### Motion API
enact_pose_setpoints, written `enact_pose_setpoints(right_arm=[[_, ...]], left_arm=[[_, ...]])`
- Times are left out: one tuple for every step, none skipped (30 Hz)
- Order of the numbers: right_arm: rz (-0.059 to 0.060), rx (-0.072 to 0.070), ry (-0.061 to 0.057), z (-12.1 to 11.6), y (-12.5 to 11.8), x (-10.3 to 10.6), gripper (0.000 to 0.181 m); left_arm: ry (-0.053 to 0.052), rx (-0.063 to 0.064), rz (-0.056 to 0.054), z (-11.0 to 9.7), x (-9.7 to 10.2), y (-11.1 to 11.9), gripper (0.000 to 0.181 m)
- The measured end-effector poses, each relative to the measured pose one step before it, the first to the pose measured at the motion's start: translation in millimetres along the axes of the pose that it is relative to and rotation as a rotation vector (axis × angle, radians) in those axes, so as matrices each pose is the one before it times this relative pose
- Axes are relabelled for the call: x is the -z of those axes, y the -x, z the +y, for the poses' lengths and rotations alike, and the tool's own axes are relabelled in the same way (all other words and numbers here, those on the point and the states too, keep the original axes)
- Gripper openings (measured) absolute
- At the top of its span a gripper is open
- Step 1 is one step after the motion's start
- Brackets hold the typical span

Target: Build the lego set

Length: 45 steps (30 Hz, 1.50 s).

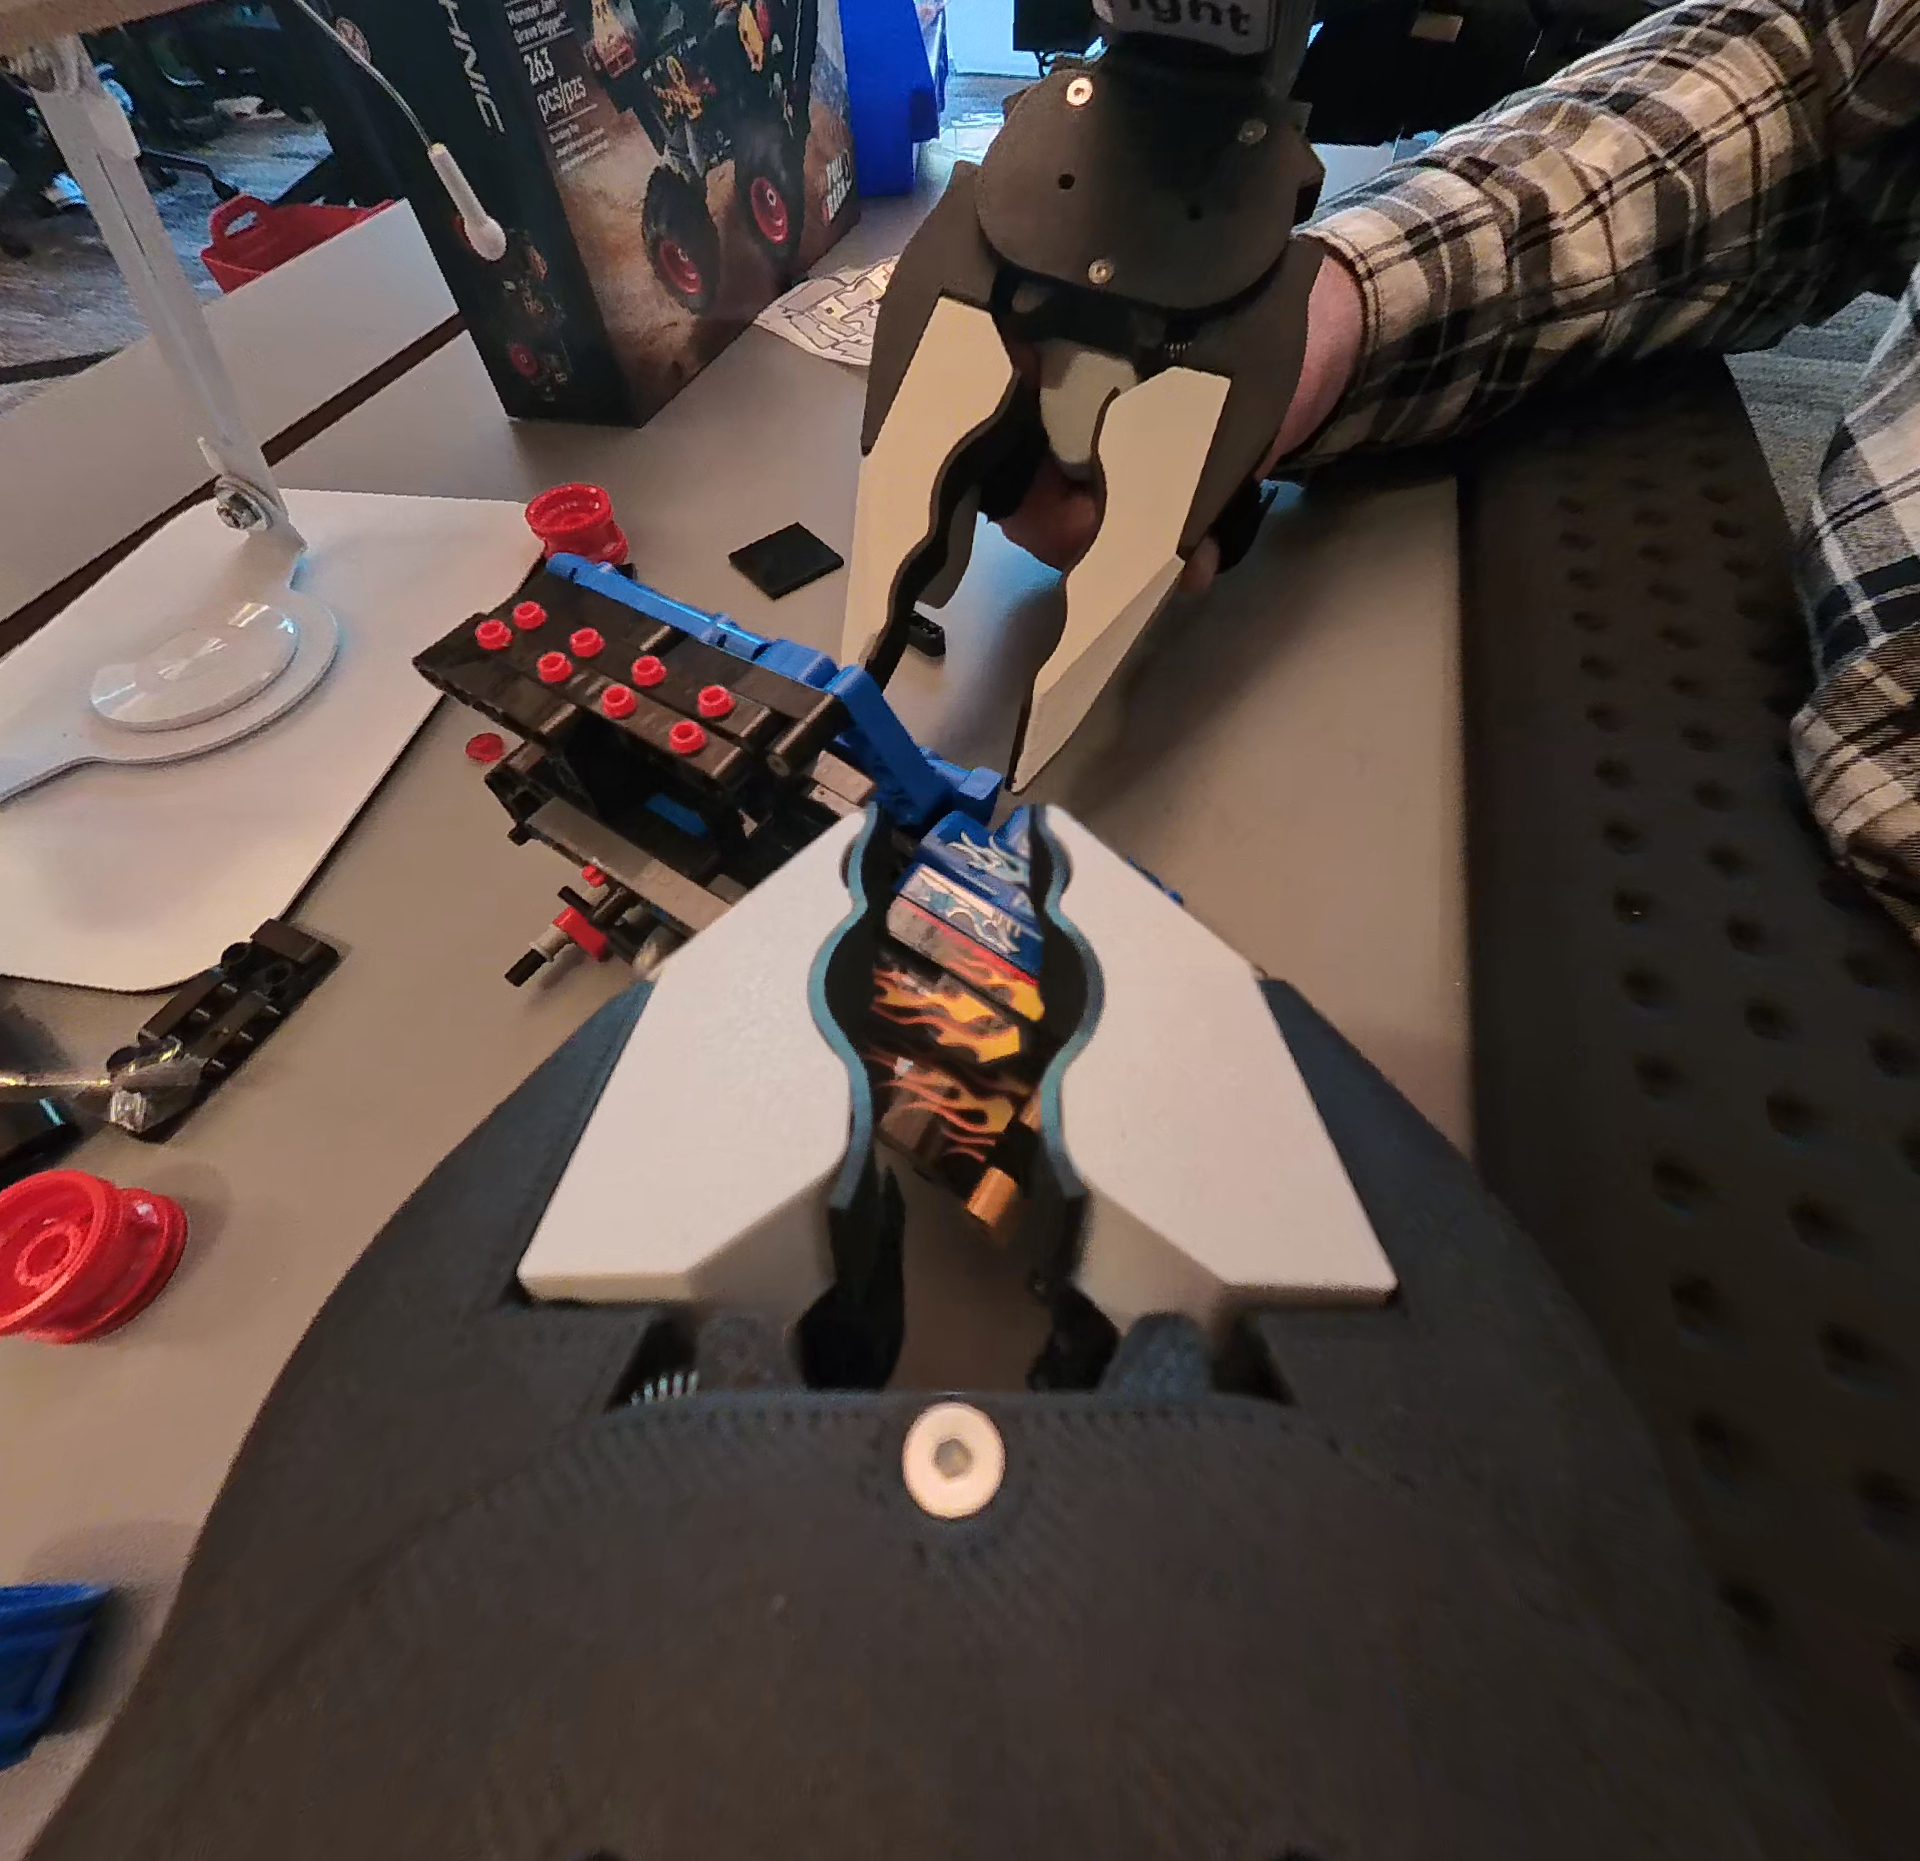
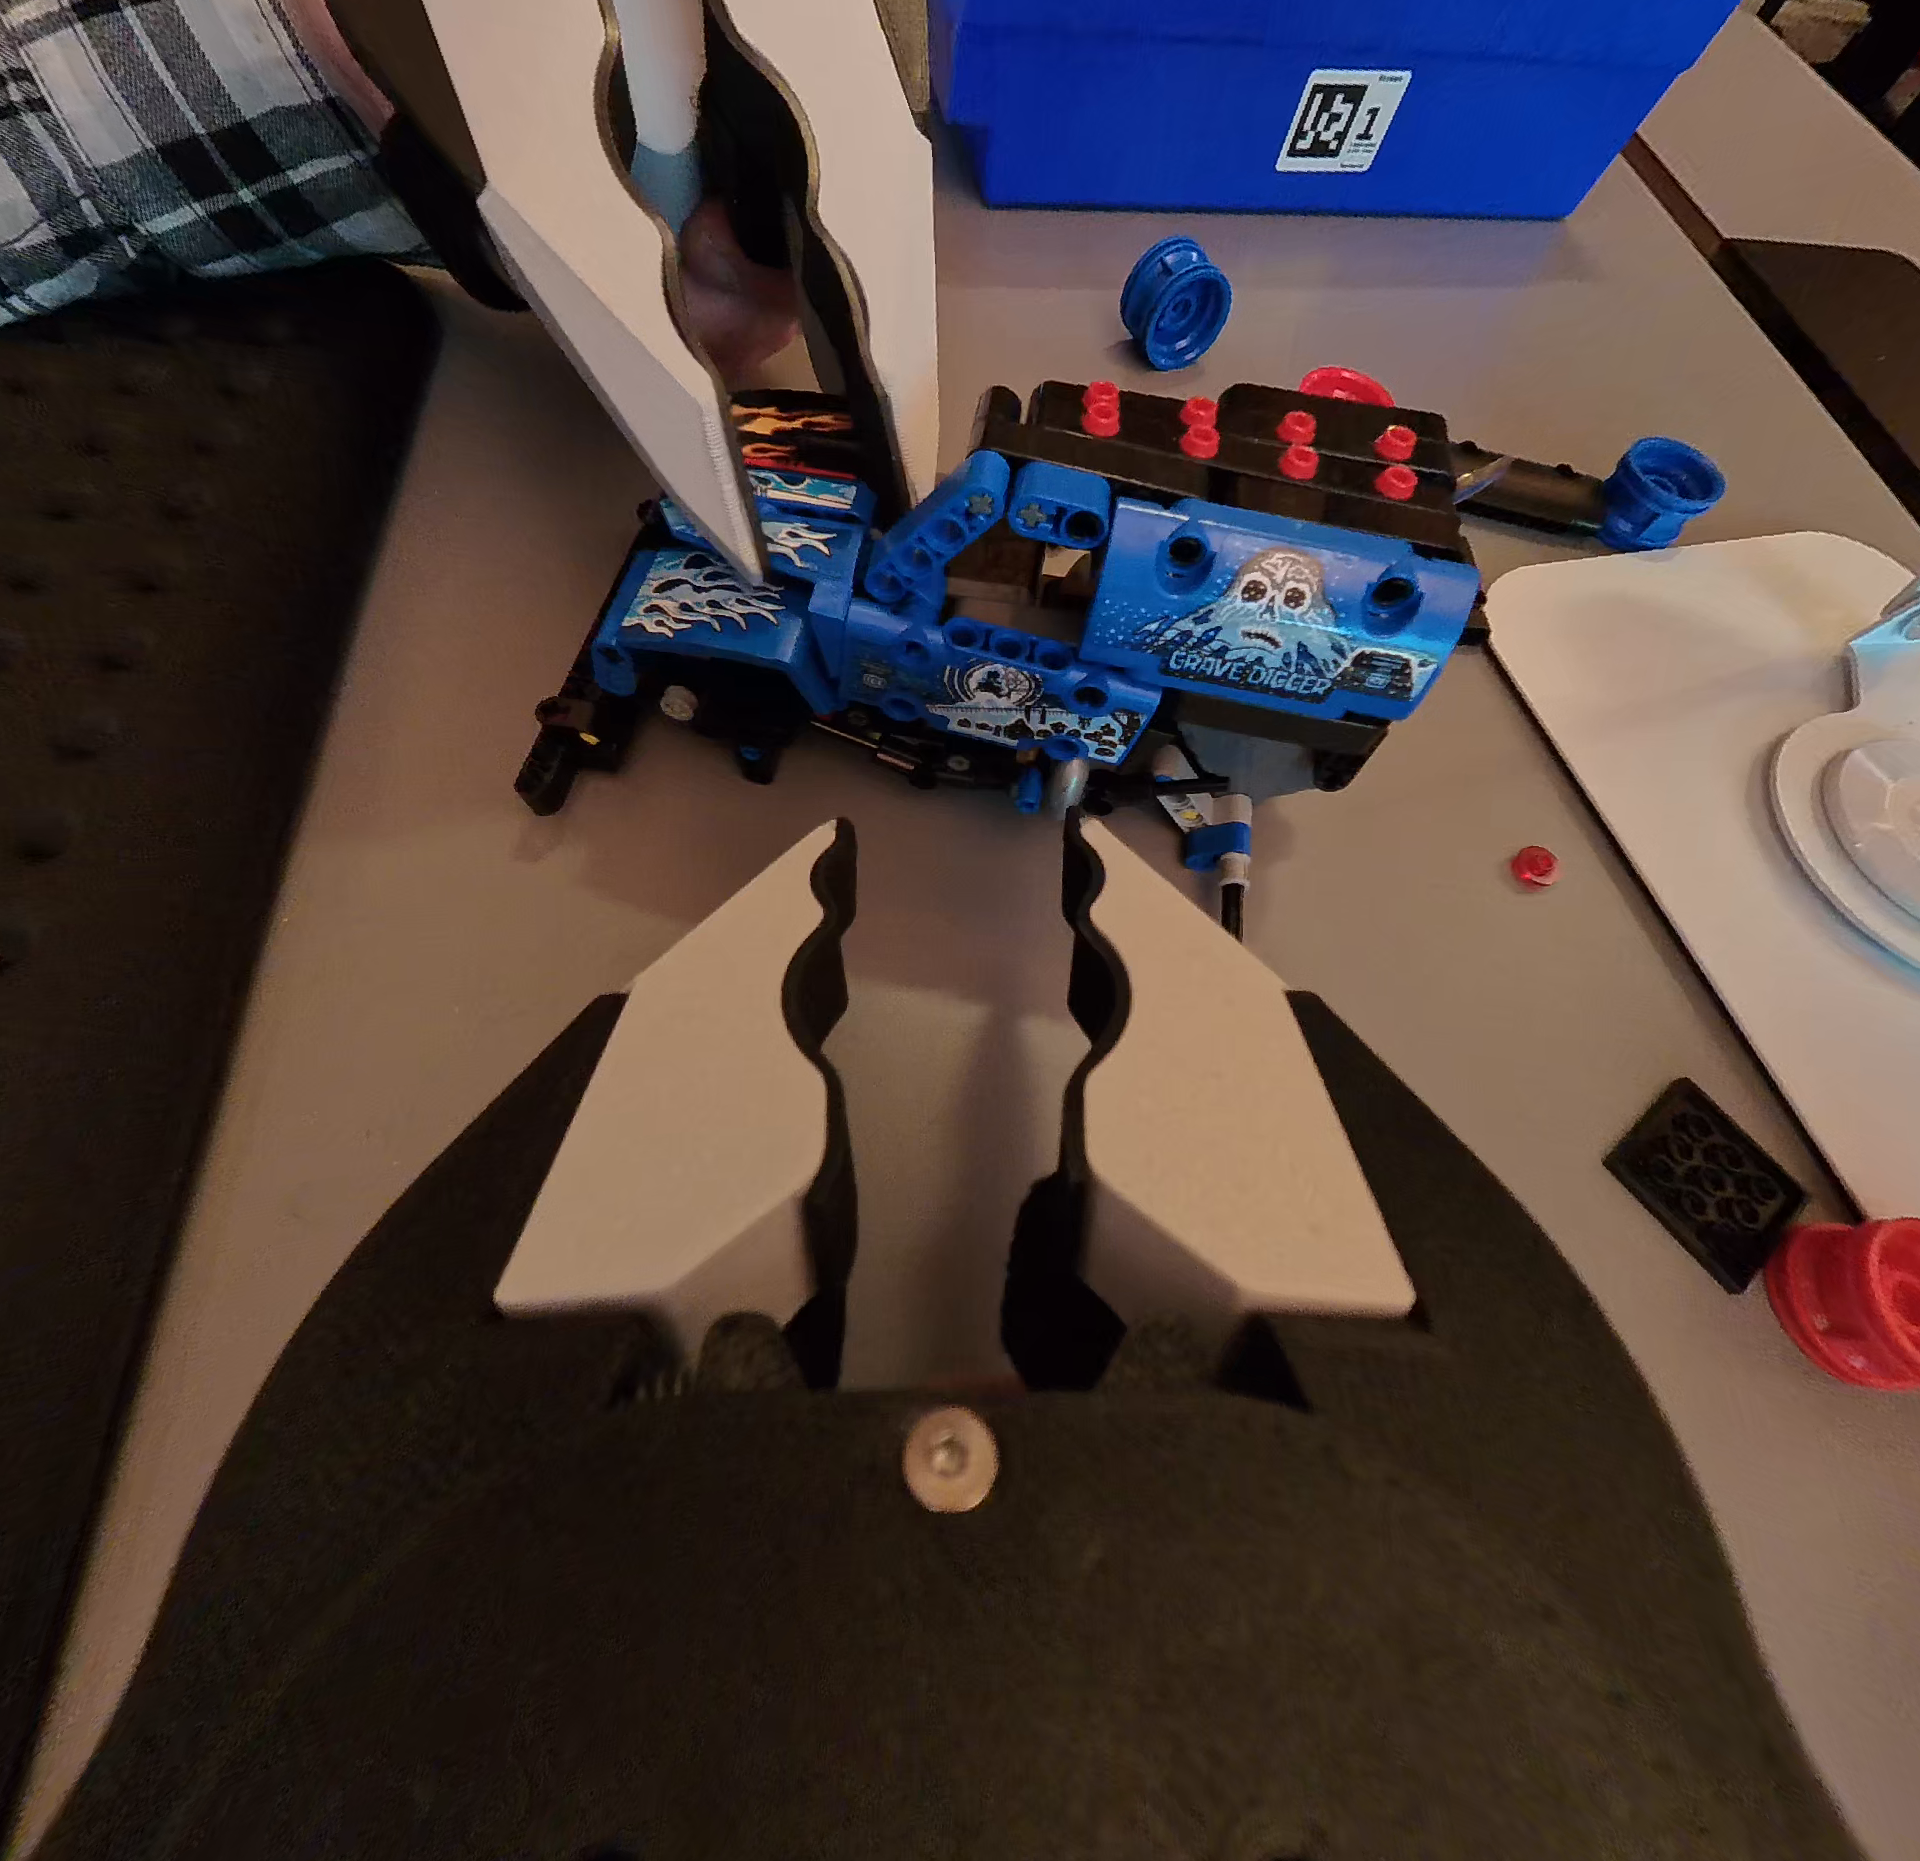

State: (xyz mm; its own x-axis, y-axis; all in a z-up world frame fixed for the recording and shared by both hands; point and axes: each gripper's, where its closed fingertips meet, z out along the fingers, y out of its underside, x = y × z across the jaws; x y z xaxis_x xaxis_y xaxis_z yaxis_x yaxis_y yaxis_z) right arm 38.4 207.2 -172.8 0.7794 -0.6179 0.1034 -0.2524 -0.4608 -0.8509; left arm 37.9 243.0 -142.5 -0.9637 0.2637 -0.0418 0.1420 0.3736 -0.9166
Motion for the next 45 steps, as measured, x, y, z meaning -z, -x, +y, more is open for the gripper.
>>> enact_pose_setpoints(right_arm=[[0.0015,0.0017,-0.0024,-0.40,-0.17,0.34,0.038],[0.0018,0.0028,-0.0042,-0.82,-0.09,0.37,0.038],[0.0018,0.0026,-0.0041,-0.83,-0.08,0.55,0.038],[0.0017,0.0034,-0.0053,-1.10,-0.12,0.69,0.038],[0.0012,0.0036,-0.0045,-0.80,0.03,0.70,0.037],[0.0009,0.0030,-0.0034,-0.59,-0.05,0.44,0.037],[0.0003,0.0026,-0.0034,-0.65,0.05,0.14,0.037],[-0.0001,0.0021,-0.0019,-0.25,0.17,-0.02,0.037],[0.0004,0.0019,0.0004,0.20,0.11,-0.26,0.036],[0.0008,0.0024,0.0021,0.52,-0.04,-0.41,0.036],[0.0005,0.0025,0.0023,0.52,0.13,-0.41,0.036],[0.0001,0.0016,0.0025,0.63,0.04,-0.50,0.036],[0.0004,0.0008,0.0009,0.35,-0.10,-0.55,0.036],[0.0003,-0.0003,-0.0011,0.11,-0.20,-0.28,0.036],[-0.0004,-0.0014,-0.0007,0.11,-0.17,-0.37,0.036],[0.0012,-0.0005,-0.0006,-0.01,-0.42,-0.20,0.036],[0.0022,0.0005,-0.0001,0.09,-0.54,-0.29,0.036],[0.0016,0.0000,0.0007,0.07,-0.39,-0.24,0.036],[0.0009,0.0002,0.0007,0.05,0.06,-0.19,0.036],[0.0011,0.0030,0.0008,-0.15,0.29,-0.21,0.036],[0.0042,0.0075,0.0011,-0.44,0.14,0.01,0.035],[0.0043,0.0096,0.0010,-0.69,0.44,-0.02,0.035],[0.0041,0.0091,0.0012,-0.52,0.45,-0.16,0.035],[0.0042,0.0077,0.0025,-0.67,0.46,-0.21,0.035],[0.0025,0.0083,0.0025,-0.82,0.90,-0.15,0.035],[0.0044,0.0111,0.0021,-1.07,0.83,-0.12,0.035],[0.0065,0.0132,0.0026,-1.03,0.59,-0.18,0.035],[0.0081,0.0129,0.0046,-0.54,0.14,-0.30,0.035],[0.0080,0.0116,0.0037,-0.62,-0.04,-0.34,0.035],[0.0052,0.0087,0.0021,-0.43,0.01,-0.37,0.035],[0.0033,0.0050,0.0008,-0.38,0.02,-0.34,0.035],[0.0035,0.0022,-0.0006,-0.42,-0.30,-0.22,0.035],[0.0027,0.0005,-0.0006,-0.28,-0.39,-0.34,0.034],[0.0031,0.0006,-0.0004,-0.23,-0.59,-0.17,0.034],[0.0041,0.0015,-0.0005,-0.10,-0.83,-0.16,0.034],[0.0049,0.0022,-0.0010,-0.12,-0.76,0.00,0.034],[0.0042,0.0022,0.0001,0.06,-0.87,0.00,0.033],[0.0040,0.0021,0.0016,0.35,-0.87,-0.18,0.033],[0.0037,0.0015,0.0021,0.36,-0.73,-0.20,0.033],[0.0031,0.0014,0.0024,0.41,-0.65,-0.18,0.032],[0.0034,0.0023,0.0018,0.23,-0.49,-0.03,0.032],[0.0028,0.0027,0.0005,0.11,-0.41,-0.18,0.032],[0.0018,0.0022,0.0006,-0.06,-0.16,-0.06,0.032],[0.0024,0.0024,0.0006,-0.06,-0.18,0.01,0.032],[0.0035,0.0033,0.0008,-0.03,-0.38,0.02,0.032]], left_arm=[[-0.0062,0.0028,-0.0089,-1.28,0.12,1.19,0.037],[0.0067,0.0017,-0.0039,0.80,-0.15,0.79,0.041],[0.0027,0.0014,0.0020,0.76,-0.47,-0.19,0.042],[0.0052,0.0009,0.0060,1.09,-1.03,-0.95,0.043],[0.0056,-0.0032,0.0024,0.72,-1.16,-0.89,0.045],[0.0065,-0.0042,0.0013,0.59,-1.12,-0.72,0.045],[0.0021,-0.0028,-0.0006,-0.12,-0.91,-0.45,0.045],[0.0022,-0.0016,-0.0006,-0.09,-0.44,-0.13,0.046],[0.0008,-0.0017,-0.0033,-0.07,-0.29,0.27,0.045],[0.0009,-0.0011,-0.0049,-0.16,-0.29,0.68,0.044],[0.0014,-0.0022,-0.0024,-0.05,-0.36,0.11,0.044],[0.0017,-0.0039,-0.0032,-0.05,-0.40,0.05,0.043],[0.0018,-0.0028,-0.0033,-0.11,-0.57,0.04,0.043],[0.0017,-0.0025,-0.0006,-0.30,-0.71,-0.31,0.044],[0.0016,-0.0030,-0.0005,-0.22,-0.71,-0.51,0.044],[0.0015,-0.0019,-0.0015,-0.21,-0.67,-0.26,0.045],[0.0008,-0.0005,-0.0018,-0.20,-0.55,0.06,0.045],[-0.0003,0.0020,-0.0018,-0.29,-0.55,0.27,0.045],[-0.0012,0.0036,-0.0007,-0.30,-0.40,0.14,0.045],[-0.0014,0.0054,-0.0033,-0.38,-0.38,0.80,0.043],[-0.0014,0.0064,-0.0034,-0.36,-0.34,0.93,0.042],[-0.0012,0.0064,-0.0045,-0.24,-0.37,1.07,0.041],[-0.0009,0.0058,-0.0035,-0.26,-0.23,0.95,0.039],[-0.0008,0.0028,-0.0003,-0.16,-0.20,0.09,0.040],[0.0001,0.0018,-0.0025,-0.05,-0.15,0.36,0.039],[0.0020,0.0001,-0.0033,-0.07,-0.10,0.23,0.039],[0.0034,-0.0049,-0.0037,0.12,-0.16,-0.04,0.040],[0.0038,-0.0062,-0.0036,0.24,-0.20,-0.17,0.040],[0.0037,-0.0032,-0.0037,0.03,-0.16,-0.03,0.040],[0.0027,-0.0007,-0.0018,0.03,-0.22,-0.19,0.041],[0.0014,-0.0009,-0.0015,-0.07,-0.19,-0.04,0.041],[0.0002,0.0009,-0.0012,-0.07,-0.18,0.04,0.041],[-0.0004,0.0032,-0.0012,-0.10,-0.16,0.28,0.040],[-0.0012,0.0051,-0.0005,-0.10,-0.06,0.42,0.040],[-0.0013,0.0042,0.0004,-0.11,-0.01,0.14,0.039],[-0.0006,0.0017,-0.0001,-0.05,-0.01,0.09,0.039],[0.0000,0.0005,-0.0007,-0.04,-0.09,0.08,0.039],[0.0004,-0.0002,-0.0007,0.00,-0.08,0.04,0.039],[0.0005,-0.0009,-0.0008,0.03,0.00,-0.02,0.039],[0.0004,-0.0006,-0.0008,0.13,-0.03,0.06,0.039],[0.0001,0.0003,-0.0003,-0.03,-0.08,0.04,0.039],[-0.0006,0.0012,0.0003,-0.07,-0.03,-0.03,0.039],[-0.0010,0.0022,0.0008,-0.08,-0.01,0.13,0.039],[-0.0011,0.0024,0.0009,0.00,-0.05,0.10,0.039],[-0.0007,0.0016,0.0003,-0.11,-0.10,0.06,0.039]])
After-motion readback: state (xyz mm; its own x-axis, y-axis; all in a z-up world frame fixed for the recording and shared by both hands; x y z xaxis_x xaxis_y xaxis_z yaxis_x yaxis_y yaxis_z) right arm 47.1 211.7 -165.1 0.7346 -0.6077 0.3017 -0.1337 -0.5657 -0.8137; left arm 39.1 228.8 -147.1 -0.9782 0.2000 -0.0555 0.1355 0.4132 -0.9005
